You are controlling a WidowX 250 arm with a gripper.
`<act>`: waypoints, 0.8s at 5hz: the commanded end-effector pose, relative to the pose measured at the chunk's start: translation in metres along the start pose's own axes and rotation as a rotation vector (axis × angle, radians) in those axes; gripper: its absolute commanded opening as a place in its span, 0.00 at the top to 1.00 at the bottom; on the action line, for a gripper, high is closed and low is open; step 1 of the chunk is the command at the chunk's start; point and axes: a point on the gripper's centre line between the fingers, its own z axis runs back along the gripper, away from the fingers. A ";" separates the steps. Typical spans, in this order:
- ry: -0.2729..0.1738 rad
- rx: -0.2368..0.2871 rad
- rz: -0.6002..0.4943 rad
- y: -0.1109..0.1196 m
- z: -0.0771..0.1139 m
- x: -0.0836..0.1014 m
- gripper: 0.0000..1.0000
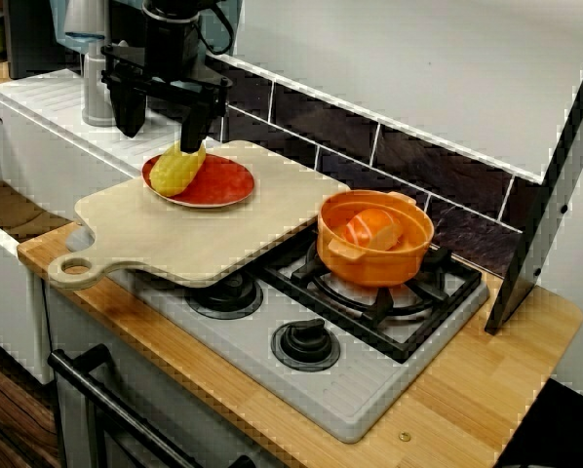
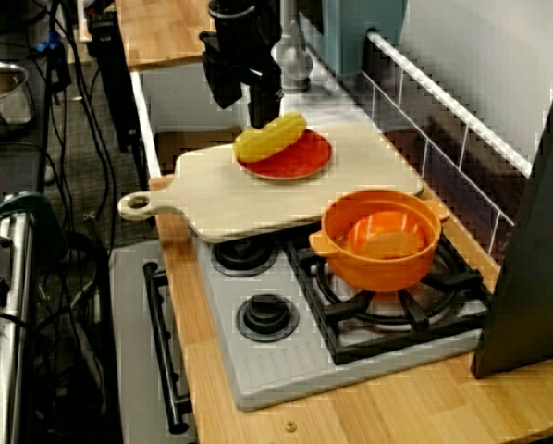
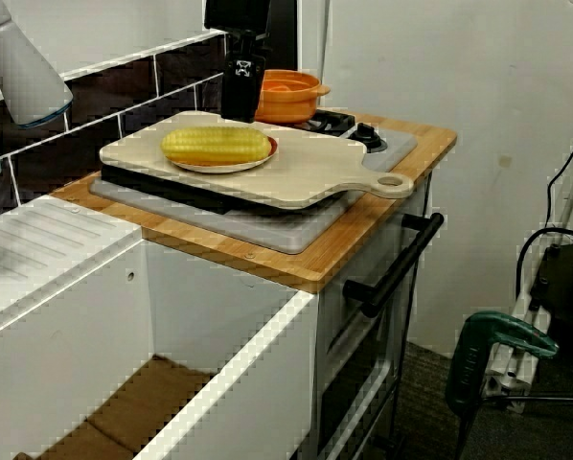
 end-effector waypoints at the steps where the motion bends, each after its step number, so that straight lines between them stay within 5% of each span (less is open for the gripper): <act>1: -0.058 -0.010 0.045 0.008 0.007 0.011 0.00; 4: -0.072 -0.016 0.124 0.000 0.002 0.021 0.00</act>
